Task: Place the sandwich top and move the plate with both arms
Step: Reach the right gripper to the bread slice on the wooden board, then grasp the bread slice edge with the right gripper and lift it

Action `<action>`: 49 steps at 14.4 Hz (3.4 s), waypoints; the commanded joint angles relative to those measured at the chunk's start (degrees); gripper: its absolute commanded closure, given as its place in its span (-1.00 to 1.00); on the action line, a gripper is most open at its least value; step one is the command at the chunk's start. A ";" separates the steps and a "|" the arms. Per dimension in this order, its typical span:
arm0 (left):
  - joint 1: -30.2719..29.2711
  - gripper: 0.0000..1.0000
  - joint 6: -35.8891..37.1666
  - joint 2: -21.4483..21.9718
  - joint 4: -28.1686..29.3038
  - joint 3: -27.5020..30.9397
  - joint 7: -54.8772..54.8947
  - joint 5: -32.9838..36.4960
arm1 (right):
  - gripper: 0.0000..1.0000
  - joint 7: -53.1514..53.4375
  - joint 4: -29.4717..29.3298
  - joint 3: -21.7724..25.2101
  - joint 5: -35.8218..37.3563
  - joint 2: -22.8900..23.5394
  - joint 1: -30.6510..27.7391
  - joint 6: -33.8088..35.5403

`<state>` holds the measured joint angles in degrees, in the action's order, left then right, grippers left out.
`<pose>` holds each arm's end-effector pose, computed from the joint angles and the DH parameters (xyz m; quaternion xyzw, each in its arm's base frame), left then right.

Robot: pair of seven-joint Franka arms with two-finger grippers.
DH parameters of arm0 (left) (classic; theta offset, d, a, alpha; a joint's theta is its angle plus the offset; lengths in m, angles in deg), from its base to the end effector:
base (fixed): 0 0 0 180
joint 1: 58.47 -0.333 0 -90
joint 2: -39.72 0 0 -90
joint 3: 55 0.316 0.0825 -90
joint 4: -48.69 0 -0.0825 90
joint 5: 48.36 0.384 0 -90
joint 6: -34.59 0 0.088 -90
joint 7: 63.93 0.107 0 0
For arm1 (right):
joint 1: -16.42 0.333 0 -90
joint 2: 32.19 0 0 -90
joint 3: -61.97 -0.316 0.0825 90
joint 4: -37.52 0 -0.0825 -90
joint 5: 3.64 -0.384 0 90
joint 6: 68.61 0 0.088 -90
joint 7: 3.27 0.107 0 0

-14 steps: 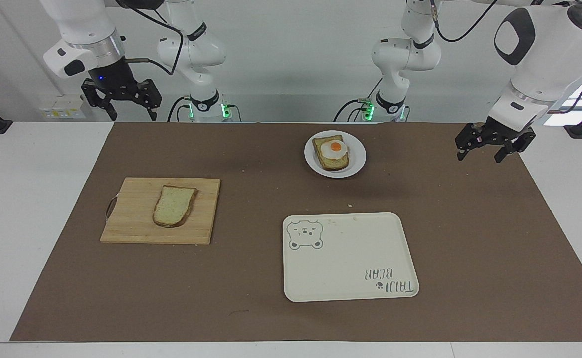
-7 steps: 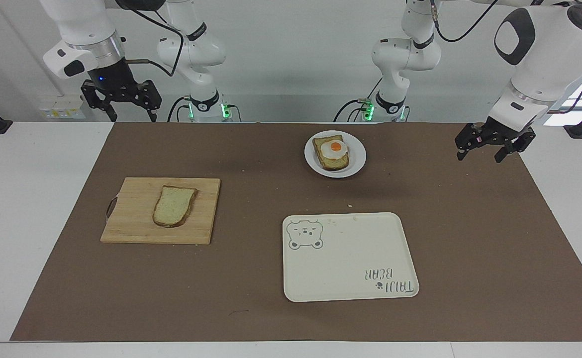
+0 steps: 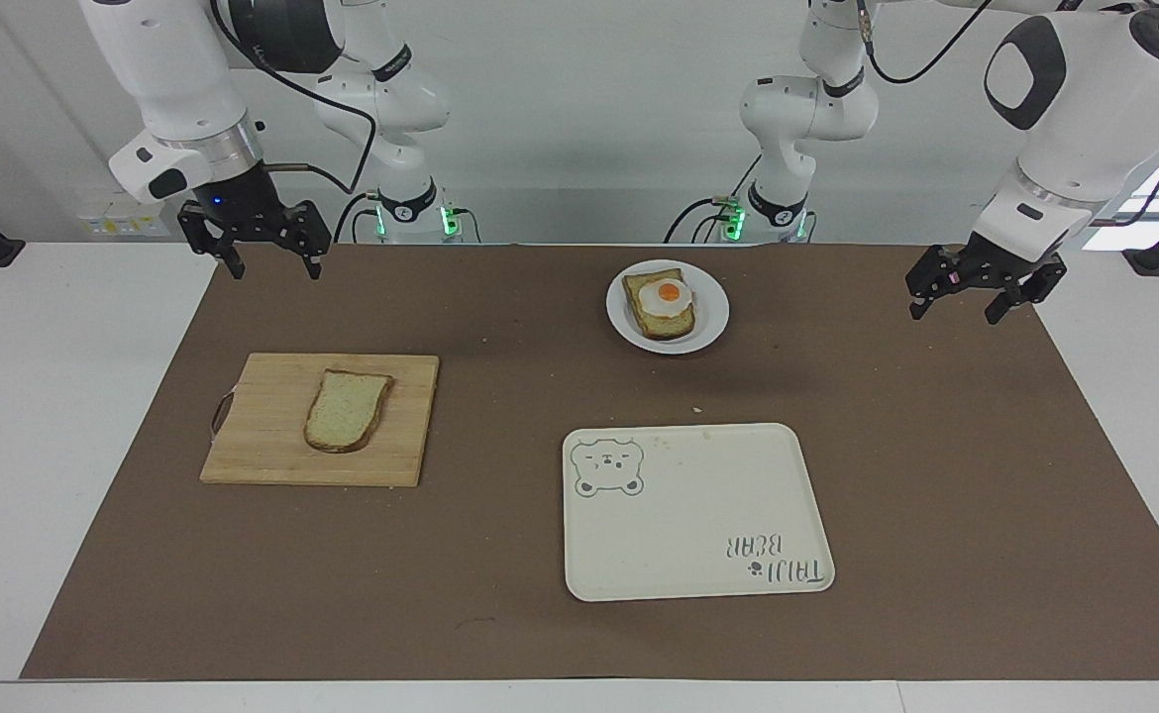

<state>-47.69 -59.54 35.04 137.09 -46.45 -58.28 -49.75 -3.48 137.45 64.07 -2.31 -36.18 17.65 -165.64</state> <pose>0.5849 -0.0287 0.5981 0.9976 -0.0683 0.0098 0.0058 0.5407 -0.0110 0.5910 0.9999 -0.0044 0.0094 0.0103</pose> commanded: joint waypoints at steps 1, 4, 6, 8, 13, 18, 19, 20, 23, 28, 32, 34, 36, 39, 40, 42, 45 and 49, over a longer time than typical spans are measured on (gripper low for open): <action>-0.23 -1.00 0.88 0.20 -0.16 -0.02 0.50 0.95 | -1.00 -1.02 5.69 -0.34 -1.68 -0.32 -1.92 -5.87; -0.15 -1.00 0.79 0.20 -0.16 -0.11 0.50 0.95 | -1.00 -2.86 9.56 -0.34 -2.30 1.78 -2.80 -11.41; -0.23 -1.00 0.79 0.20 -0.16 -0.11 0.50 0.95 | -1.00 -5.75 10.97 -0.34 -3.00 4.24 -4.12 -14.75; -0.23 -1.00 0.79 0.20 -0.16 -0.11 0.50 0.95 | -1.00 -7.26 12.55 -0.34 -4.41 6.53 -5.35 -18.53; -0.23 -1.00 0.79 0.20 -0.16 -0.11 0.50 0.95 | -1.00 -7.61 19.31 -0.34 -5.55 9.35 -7.28 -27.66; -0.23 -1.00 0.79 0.20 -0.16 -0.02 0.50 0.95 | -1.00 -10.06 23.01 -0.34 -10.21 12.60 -7.46 -34.96; -0.23 -1.00 0.79 0.20 -0.16 -0.02 0.50 0.95 | -1.00 -10.77 23.54 -0.34 -11.34 13.30 -7.55 -36.63; -0.23 -1.00 0.79 0.20 -0.16 -0.11 0.50 0.95 | -1.00 -11.56 23.90 -0.34 -12.57 14.00 -7.46 -37.69; -0.23 -1.00 0.79 0.20 -0.16 -0.02 0.50 0.95 | -1.00 -12.80 23.90 -0.43 -13.64 14.54 -7.46 -38.23; -0.23 -1.00 0.88 0.20 -0.16 -0.02 0.50 0.95 | 0.50 -14.03 23.99 -0.34 -13.81 14.54 -7.46 -38.23; -0.23 -1.00 0.79 0.20 -0.16 -0.02 0.50 0.95 | 0.94 -14.12 24.25 -0.34 -16.08 14.72 -7.55 -38.32; -0.23 -1.00 0.79 0.20 -0.16 -0.02 0.50 0.95 | 1.00 -14.12 24.25 -0.34 -17.59 14.71 -7.55 -38.32; -0.23 -1.00 0.79 0.20 -0.16 -0.02 0.50 0.95 | 1.00 -14.12 24.16 -0.34 -17.77 14.72 -7.64 -38.14; -0.23 -1.00 0.88 0.20 -0.16 -0.02 0.50 0.95 | 1.00 -13.77 22.85 -0.34 -17.77 13.84 -6.94 -37.09; -0.23 -1.00 0.79 0.20 -0.16 -0.02 0.50 0.95 | 1.00 -13.59 22.24 -0.34 -17.77 13.40 -6.67 -36.57; -0.23 -1.00 0.79 0.20 -0.16 -0.11 0.50 0.95 | 1.00 -13.07 20.13 -0.60 -17.68 12.43 -6.58 -32.63; -0.23 -1.00 0.79 0.20 -0.16 -0.02 0.50 0.95 | 1.00 -11.49 14.60 -0.96 -16.80 10.50 -6.58 -23.15; -0.15 -1.00 0.79 0.20 -0.16 -0.11 0.50 0.95 | 1.00 -9.03 8.00 -1.31 -16.80 10.06 -3.60 -11.18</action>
<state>-47.69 -59.52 35.04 137.09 -46.45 -58.28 -49.75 -14.61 148.22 63.12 -18.22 -26.45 12.32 -180.73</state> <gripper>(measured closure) 0.000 0.965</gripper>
